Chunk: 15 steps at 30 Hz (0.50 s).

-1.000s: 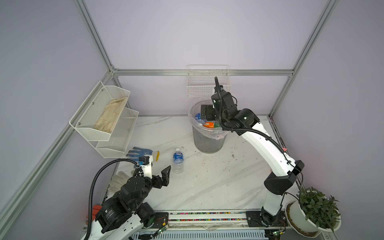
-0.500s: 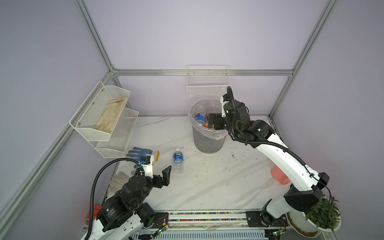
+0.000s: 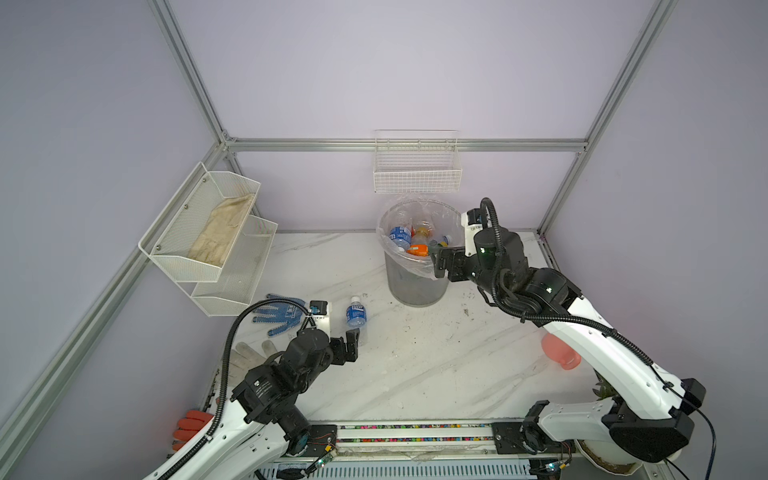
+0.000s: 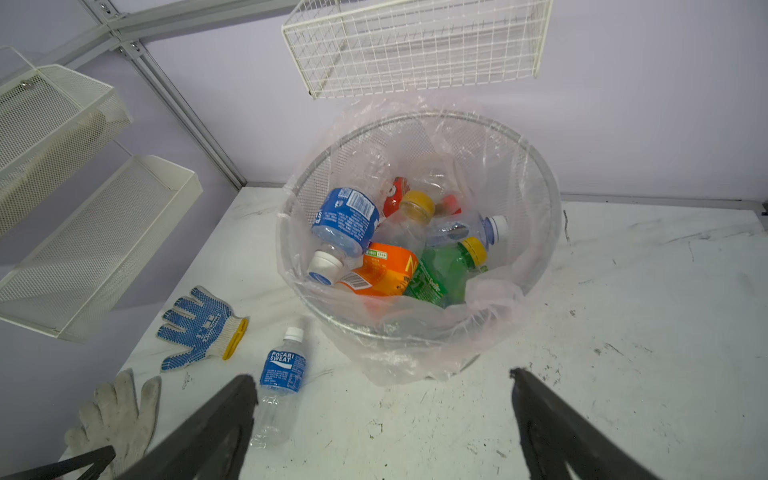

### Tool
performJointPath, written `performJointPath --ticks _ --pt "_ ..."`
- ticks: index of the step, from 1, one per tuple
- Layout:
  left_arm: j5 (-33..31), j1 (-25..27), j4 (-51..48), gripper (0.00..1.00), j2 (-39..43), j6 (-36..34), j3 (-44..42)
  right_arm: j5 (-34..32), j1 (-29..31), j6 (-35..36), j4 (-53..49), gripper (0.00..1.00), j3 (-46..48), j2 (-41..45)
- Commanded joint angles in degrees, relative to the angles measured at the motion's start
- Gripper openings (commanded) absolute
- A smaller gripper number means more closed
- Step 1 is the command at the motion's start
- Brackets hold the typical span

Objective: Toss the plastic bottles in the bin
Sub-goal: 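Draw the right gripper back while the left gripper reaches toward the last bottle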

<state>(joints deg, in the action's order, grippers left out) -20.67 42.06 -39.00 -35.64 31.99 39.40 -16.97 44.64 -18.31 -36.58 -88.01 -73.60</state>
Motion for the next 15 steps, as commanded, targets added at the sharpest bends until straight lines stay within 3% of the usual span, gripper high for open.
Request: performJointPath --ticks 1,15 --pt "1.69 -0.23 5.56 1.0 -2.54 1.2 -2.09 -2.24 0.01 -0.81 0.64 0.97 3.26 3.47" --pt "7.35 -5.8 12.33 1.0 -16.22 3.57 -3.19 -4.33 0.01 -4.0 -0.36 0.97 13.43 11.42"
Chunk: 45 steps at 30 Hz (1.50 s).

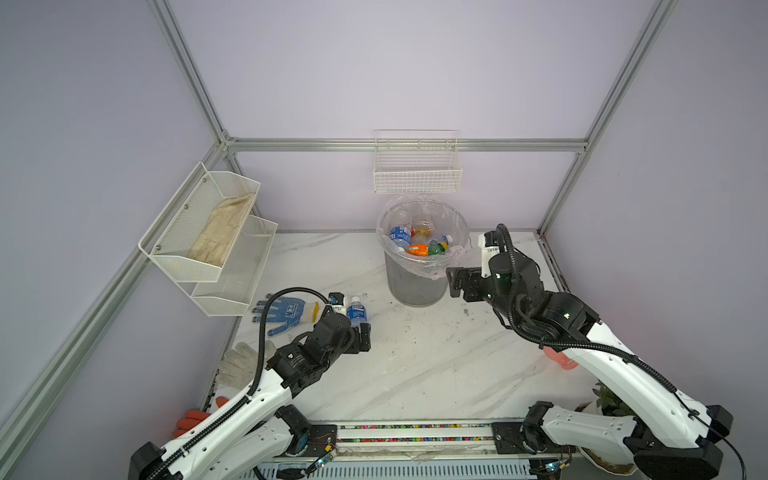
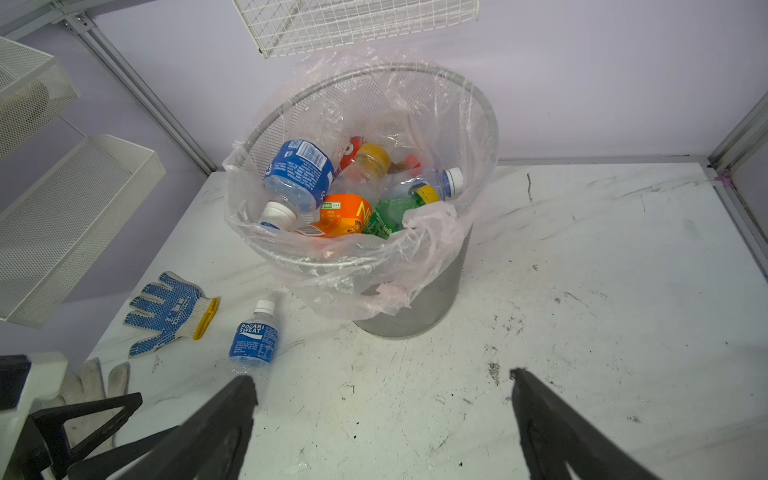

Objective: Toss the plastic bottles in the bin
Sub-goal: 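Draw the right gripper back while the left gripper reaches toward the last bottle, then lower the left gripper onto the Pocari Sweat bottle and close it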

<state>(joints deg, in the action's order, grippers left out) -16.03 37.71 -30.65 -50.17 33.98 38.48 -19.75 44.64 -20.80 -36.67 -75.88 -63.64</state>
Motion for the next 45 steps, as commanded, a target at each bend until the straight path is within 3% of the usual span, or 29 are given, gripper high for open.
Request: performJointPath --ticks 1,25,34,39,45 --pt "3.64 -2.12 4.6 1.0 -2.9 1.59 -2.27 -1.96 0.01 -1.77 -0.57 0.97 1.96 2.11" --pt "7.41 -9.19 8.93 1.0 -25.01 0.92 4.11 -6.3 0.01 -7.59 -4.09 0.97 18.71 14.55" --pt "9.39 -9.87 9.34 0.99 -33.05 -0.07 8.08 -6.43 0.01 -8.01 -3.81 0.97 20.04 15.22" --pt "9.7 -9.98 9.32 0.87 -36.18 -0.75 9.62 -6.53 0.03 -8.01 -3.8 0.97 20.25 14.86" --pt "9.84 -10.02 8.43 0.45 -37.25 -0.82 9.95 -6.62 0.03 -8.1 -3.73 0.97 20.33 15.46"
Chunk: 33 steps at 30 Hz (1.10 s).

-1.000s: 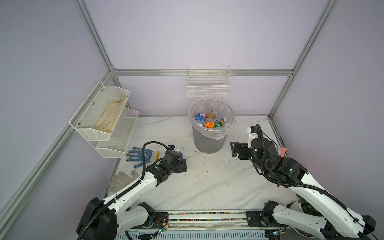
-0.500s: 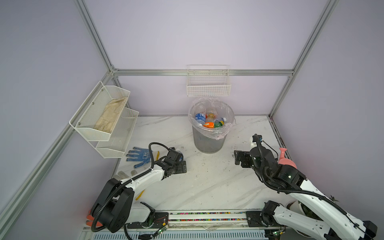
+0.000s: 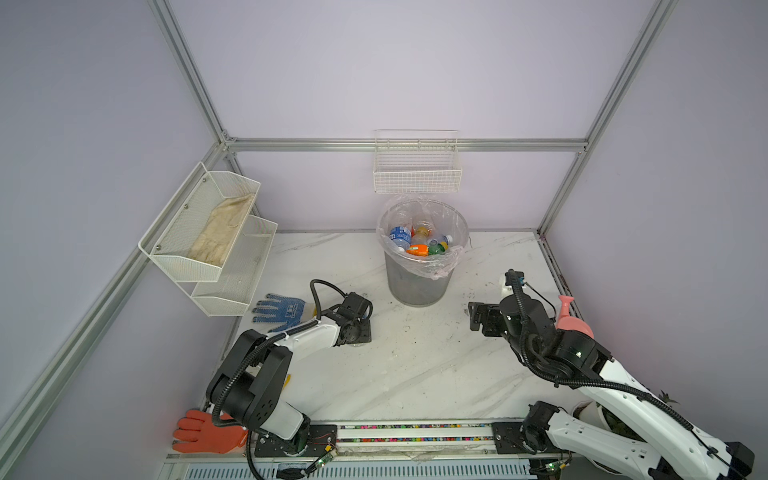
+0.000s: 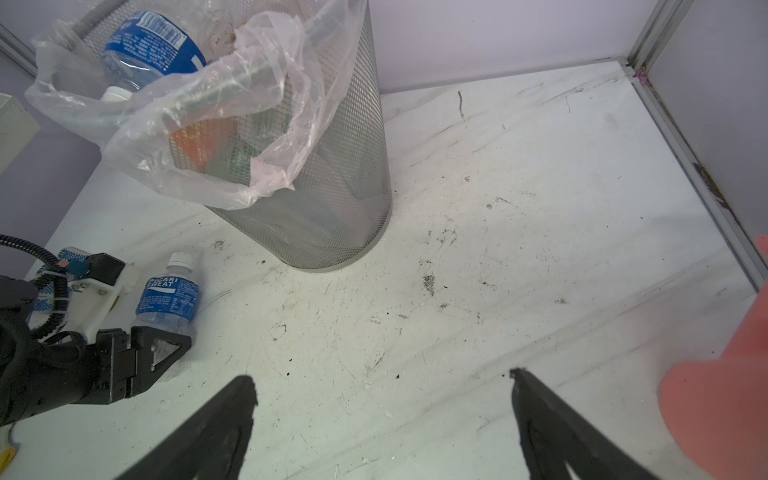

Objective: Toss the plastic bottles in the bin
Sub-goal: 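Lower the left gripper onto the Pocari Sweat bottle and close it, then lift the Pocari Sweat bottle with the left gripper and carry it over the bin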

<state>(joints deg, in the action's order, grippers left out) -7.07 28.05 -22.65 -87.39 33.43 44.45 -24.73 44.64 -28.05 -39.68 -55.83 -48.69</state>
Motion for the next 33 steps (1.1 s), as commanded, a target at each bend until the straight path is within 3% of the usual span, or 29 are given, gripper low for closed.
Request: performJointPath --ticks 1,5,17,24,33 --pt "0.77 -0.31 0.03 0.39 0.42 -0.29 3.98 -1.64 -0.02 -0.84 -0.75 0.97 0.29 0.64" --pt "-0.22 -0.35 -0.97 0.32 4.2 -0.56 3.8 -1.65 0.03 -0.82 -0.67 0.97 0.29 0.61" --pt "-0.44 0.22 -4.15 0.31 22.95 -4.12 7.38 -1.31 0.01 -1.07 -1.3 0.97 -0.15 2.0" --pt "-0.9 1.08 -7.82 0.3 29.48 -6.81 17.74 -0.89 0.01 -1.39 -3.25 0.97 -2.34 2.44" --pt "0.13 4.68 -8.05 0.3 29.42 -9.52 33.12 -2.74 0.01 -1.21 -5.29 0.98 -4.79 6.25"
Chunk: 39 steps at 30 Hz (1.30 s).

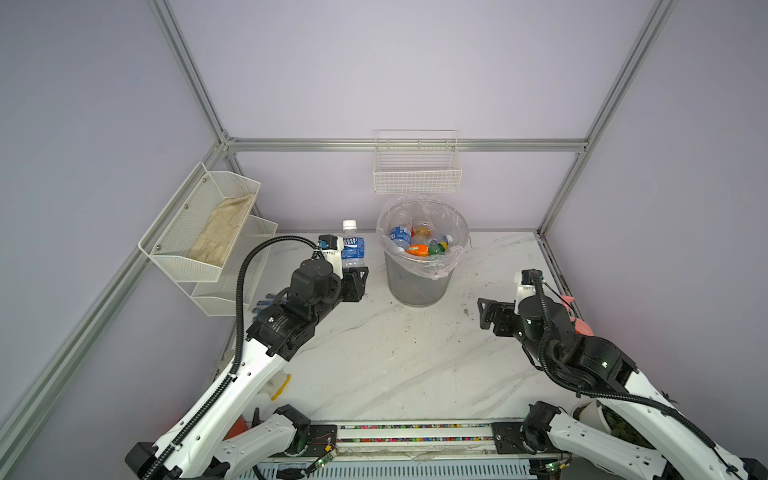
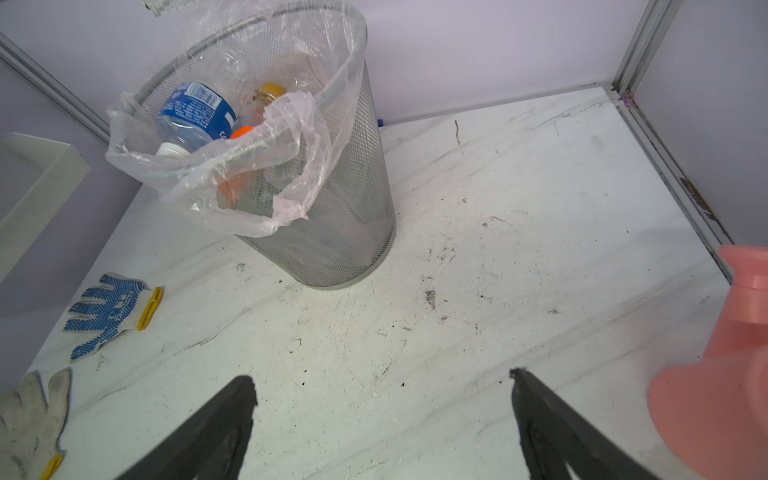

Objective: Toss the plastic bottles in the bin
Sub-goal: 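Lift the Pocari Sweat bottle with the left gripper and carry it over the bin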

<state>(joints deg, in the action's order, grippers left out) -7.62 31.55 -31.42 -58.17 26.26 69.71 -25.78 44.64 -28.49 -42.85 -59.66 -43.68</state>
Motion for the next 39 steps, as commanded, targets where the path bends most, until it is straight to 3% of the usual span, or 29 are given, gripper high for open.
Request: performJointPath --ticks 1,9,16,24,39 --pt "0.59 2.03 0.7 0.3 -0.09 -2.59 9.16 -1.65 -0.01 -0.82 -2.1 0.97 -0.77 1.4" --pt "-3.55 9.98 0.83 0.3 -1.97 -6.55 17.48 -4.24 0.01 -4.0 -4.04 0.97 0.86 1.99" --pt "-5.35 13.41 0.83 0.3 -5.72 -10.12 24.37 -4.72 0.01 -4.34 -3.77 0.97 1.46 3.6" --pt "-6.73 15.47 0.75 0.3 -10.07 -15.54 31.97 -5.24 0.01 -4.73 -3.57 0.97 1.95 4.82" --pt "-3.7 16.26 0.44 0.3 -17.51 -17.23 40.71 -5.15 -0.01 -4.56 -2.85 0.97 2.35 4.48"
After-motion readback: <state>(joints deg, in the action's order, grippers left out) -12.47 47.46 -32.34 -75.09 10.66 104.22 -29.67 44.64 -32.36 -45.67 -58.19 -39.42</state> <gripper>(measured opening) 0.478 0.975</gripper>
